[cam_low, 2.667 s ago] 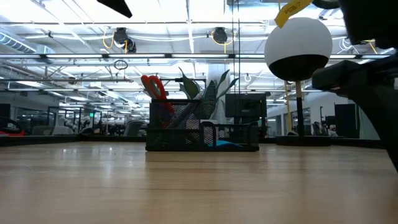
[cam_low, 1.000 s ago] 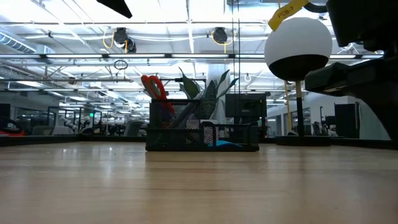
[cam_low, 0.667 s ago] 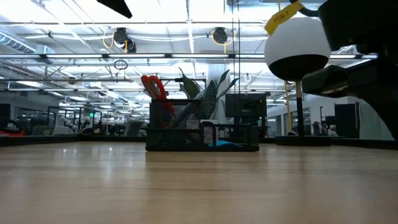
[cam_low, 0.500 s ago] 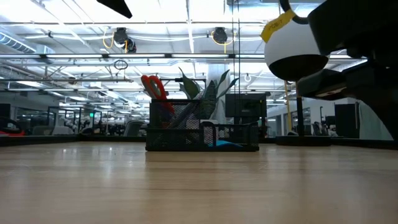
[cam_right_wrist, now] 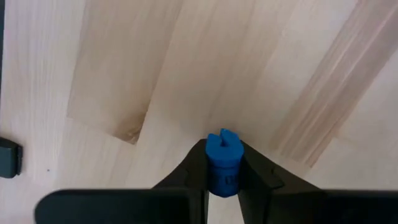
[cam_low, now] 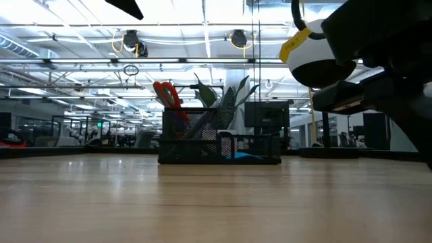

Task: Pick and place office supplies into organizer
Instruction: Put the blue eraser into the bottom left section of the desk organizer

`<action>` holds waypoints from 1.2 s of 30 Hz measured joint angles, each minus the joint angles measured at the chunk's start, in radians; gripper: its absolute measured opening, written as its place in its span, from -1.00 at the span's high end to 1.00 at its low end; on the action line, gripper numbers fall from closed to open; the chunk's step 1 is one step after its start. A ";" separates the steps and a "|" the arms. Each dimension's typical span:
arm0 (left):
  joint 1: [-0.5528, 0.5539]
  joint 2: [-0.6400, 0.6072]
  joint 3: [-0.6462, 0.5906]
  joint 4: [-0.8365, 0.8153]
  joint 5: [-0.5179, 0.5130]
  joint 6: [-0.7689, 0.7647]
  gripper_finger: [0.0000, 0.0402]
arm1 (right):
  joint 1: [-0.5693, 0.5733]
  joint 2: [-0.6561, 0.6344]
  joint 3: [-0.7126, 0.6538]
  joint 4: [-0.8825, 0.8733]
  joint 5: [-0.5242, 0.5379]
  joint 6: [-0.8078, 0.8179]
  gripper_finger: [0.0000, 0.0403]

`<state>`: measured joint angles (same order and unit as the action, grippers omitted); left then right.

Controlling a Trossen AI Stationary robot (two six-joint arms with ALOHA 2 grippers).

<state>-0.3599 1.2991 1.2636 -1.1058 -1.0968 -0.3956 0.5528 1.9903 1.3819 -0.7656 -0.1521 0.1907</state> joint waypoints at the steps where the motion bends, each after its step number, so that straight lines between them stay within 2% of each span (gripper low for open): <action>1: 0.000 0.000 0.000 0.000 0.000 -0.003 0.75 | -0.005 0.000 0.000 0.003 0.004 -0.010 0.79; 17: -0.003 0.000 0.000 0.000 0.000 -0.007 0.75 | -0.122 -0.002 0.000 0.076 0.060 -0.127 0.79; 24: -0.023 0.000 0.000 0.000 -0.001 -0.002 0.75 | -0.155 -0.003 0.000 0.140 0.267 -0.208 0.79; 32: -0.038 -0.011 0.000 0.002 -0.009 0.001 0.75 | -0.192 -0.003 0.000 0.290 0.418 -0.284 0.79; 36: -0.042 -0.022 0.000 0.002 -0.008 0.000 0.75 | -0.216 -0.003 0.000 0.338 0.527 -0.321 0.79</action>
<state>-0.4016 1.2772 1.2636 -1.1034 -1.1048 -0.3954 0.3367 1.9869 1.3823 -0.4272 0.3748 -0.1304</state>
